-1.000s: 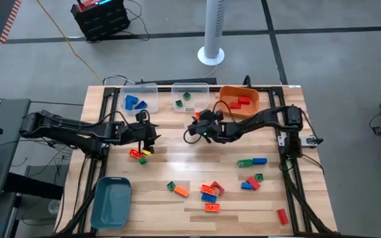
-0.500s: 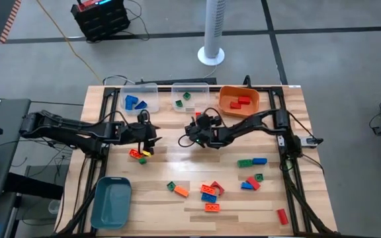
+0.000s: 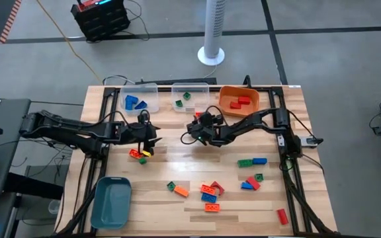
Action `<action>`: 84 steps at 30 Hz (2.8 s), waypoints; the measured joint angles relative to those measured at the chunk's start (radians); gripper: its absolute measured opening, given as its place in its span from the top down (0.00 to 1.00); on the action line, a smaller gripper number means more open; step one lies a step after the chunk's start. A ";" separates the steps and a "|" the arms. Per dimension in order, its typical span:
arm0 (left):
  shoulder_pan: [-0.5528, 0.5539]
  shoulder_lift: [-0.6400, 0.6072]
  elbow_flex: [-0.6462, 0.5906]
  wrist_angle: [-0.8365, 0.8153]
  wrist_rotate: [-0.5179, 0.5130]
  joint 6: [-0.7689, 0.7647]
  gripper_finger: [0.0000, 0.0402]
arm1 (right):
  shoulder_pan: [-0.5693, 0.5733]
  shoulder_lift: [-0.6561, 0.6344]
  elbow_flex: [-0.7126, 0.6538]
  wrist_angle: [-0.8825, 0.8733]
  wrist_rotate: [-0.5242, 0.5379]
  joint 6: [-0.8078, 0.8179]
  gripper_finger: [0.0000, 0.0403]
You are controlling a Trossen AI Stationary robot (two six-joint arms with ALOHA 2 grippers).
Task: Sort blocks
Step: Put the orange game piece into the blue bin
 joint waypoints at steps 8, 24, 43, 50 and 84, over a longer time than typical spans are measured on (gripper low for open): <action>0.000 0.000 0.000 -0.001 0.001 0.003 0.52 | 0.006 0.000 -0.005 0.028 -0.076 -0.028 0.32; -0.001 0.000 0.001 -0.044 0.017 0.000 0.52 | -0.039 0.090 0.004 0.143 -0.213 -0.069 0.32; -0.002 0.000 0.001 -0.059 0.016 0.022 0.52 | -0.019 0.097 0.002 0.177 -0.244 -0.251 0.57; -0.002 0.000 0.001 -0.096 0.016 0.006 0.52 | 0.045 0.055 0.000 0.156 -0.317 -0.296 0.65; -0.189 0.003 0.001 0.185 -0.129 0.800 0.52 | 0.166 -0.233 0.002 0.227 -0.852 -0.310 0.62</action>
